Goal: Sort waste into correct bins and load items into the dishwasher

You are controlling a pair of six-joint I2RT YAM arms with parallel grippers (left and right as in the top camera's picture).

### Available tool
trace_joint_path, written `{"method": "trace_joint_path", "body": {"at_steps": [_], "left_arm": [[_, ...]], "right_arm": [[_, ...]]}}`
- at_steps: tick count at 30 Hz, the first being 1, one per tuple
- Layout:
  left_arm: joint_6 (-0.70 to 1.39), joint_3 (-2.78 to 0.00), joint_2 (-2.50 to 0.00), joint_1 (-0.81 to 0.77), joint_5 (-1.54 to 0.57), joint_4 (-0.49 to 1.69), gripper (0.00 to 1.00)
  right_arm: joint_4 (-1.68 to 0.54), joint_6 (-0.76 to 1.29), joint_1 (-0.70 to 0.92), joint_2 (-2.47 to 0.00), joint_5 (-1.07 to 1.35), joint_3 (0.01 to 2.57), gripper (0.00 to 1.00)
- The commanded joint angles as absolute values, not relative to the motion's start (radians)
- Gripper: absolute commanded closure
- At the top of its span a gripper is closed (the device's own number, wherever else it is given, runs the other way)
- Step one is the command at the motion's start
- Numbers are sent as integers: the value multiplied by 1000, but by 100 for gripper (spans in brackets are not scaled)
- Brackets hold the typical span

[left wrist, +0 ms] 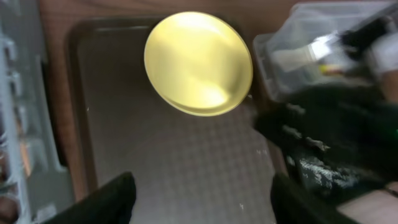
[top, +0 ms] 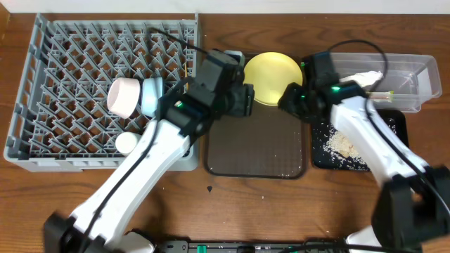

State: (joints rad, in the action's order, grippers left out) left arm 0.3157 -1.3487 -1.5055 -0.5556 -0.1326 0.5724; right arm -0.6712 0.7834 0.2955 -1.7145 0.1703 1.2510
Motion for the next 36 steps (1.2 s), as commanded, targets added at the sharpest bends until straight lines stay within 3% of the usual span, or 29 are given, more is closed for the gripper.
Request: {"method": "trace_joint_path", "body": {"at_steps": [1, 6, 9, 13, 16, 19, 26, 31, 36], "left_arm": [[311, -1353, -1408, -553, -138, 629, 28], [308, -1353, -1338, -553, -138, 696, 27], [308, -1352, -1328, -553, -138, 734, 27], [308, -1352, -1331, -553, -139, 758, 27], [308, -1352, -1330, -553, -139, 759, 27], [308, -1352, -1330, -553, -138, 759, 27], [308, -1352, -1330, -553, -138, 759, 27], [308, -1352, -1331, -553, -138, 758, 27], [308, -1352, -1331, -553, -138, 758, 27]], "right_arm": [[-598, 985, 315, -1832, 109, 1260, 60], [-529, 1078, 315, -1954, 109, 1260, 62], [-506, 1110, 315, -2019, 109, 1260, 53], [-472, 1075, 317, -2066, 113, 1260, 80], [-483, 1046, 326, -2074, 141, 1260, 90], [-482, 994, 331, -2067, 178, 1260, 78], [-484, 906, 332, -1978, 225, 1261, 72], [-469, 917, 332, -1903, 122, 1261, 62], [-406, 933, 332, -1905, 74, 1260, 58]]}}
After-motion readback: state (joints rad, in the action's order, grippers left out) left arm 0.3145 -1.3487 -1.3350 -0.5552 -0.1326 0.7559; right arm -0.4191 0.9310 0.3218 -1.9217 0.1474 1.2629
